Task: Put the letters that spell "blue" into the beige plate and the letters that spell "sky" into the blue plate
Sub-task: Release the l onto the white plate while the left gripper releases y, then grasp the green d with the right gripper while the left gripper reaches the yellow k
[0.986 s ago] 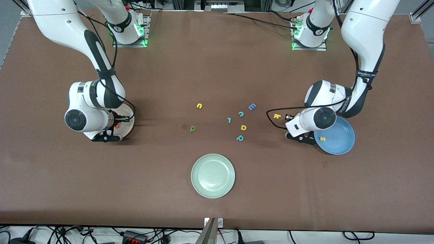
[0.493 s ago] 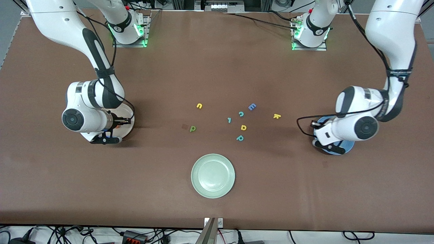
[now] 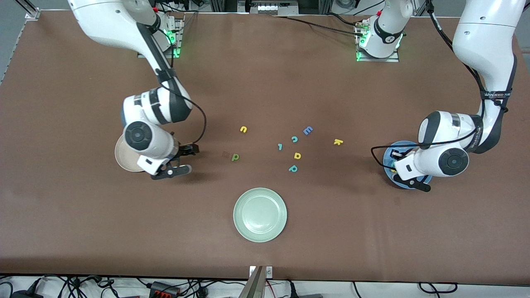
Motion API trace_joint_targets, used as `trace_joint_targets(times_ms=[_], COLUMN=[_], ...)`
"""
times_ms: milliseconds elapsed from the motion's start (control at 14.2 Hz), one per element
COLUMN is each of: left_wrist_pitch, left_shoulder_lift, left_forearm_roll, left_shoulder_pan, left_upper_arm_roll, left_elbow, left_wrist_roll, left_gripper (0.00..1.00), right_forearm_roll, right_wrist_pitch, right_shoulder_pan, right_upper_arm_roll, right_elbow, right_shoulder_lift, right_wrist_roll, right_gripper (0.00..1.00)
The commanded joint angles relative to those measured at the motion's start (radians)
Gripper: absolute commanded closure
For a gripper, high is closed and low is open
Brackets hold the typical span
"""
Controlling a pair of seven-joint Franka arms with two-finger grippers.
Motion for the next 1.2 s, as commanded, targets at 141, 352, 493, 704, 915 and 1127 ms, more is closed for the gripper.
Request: trace_joint_targets(times_ms=[141, 352, 493, 704, 915, 1127], left_wrist_pitch=[-0.068, 0.015, 0.109, 0.116, 0.183, 0.316], left_shoulder_lift=[-0.003, -0.005, -0.028, -0.11, -0.126, -0.144], left_forearm_roll=[0.015, 0.019, 0.03, 0.03, 0.033, 0.033], left_shoulder_pan=[0.001, -0.002, -0.001, -0.015, -0.013, -0.036], left_upper_arm_roll=[-0.087, -0.169, -0.195, -0.258, -0.263, -0.264], left_elbow=[0.013, -0.066, -0.151, -0.244, -0.303, -0.387], left_wrist_roll=[-0.086, -0.08, -0.073, -0.069, -0.086, -0.086], left_gripper=[0.0, 0.0, 0.0, 0.0, 0.0, 0.0], right_forearm_roll=[0.043, 0.036, 0.035, 0.038, 0.04, 0.069], right_wrist_pitch=[0.002, 0.016, 0.036, 0.102, 0.107, 0.107], right_shoulder_pan=[0.087, 0.161, 0.208, 0.229, 0.216, 0.212], right_upper_arm_roll=[-0.005, 0.001, 0.001, 0.001, 0.001, 0.001], right_elbow=[0.138, 0.187, 0.231, 0.235, 0.235, 0.235], right_shoulder_lift=[0.115, 0.171, 0.219, 0.245, 0.253, 0.253], right_wrist_roll=[0.273, 0.5, 0.608, 0.705, 0.706, 0.708], right_gripper=[0.0, 0.0, 0.0, 0.0, 0.19, 0.28])
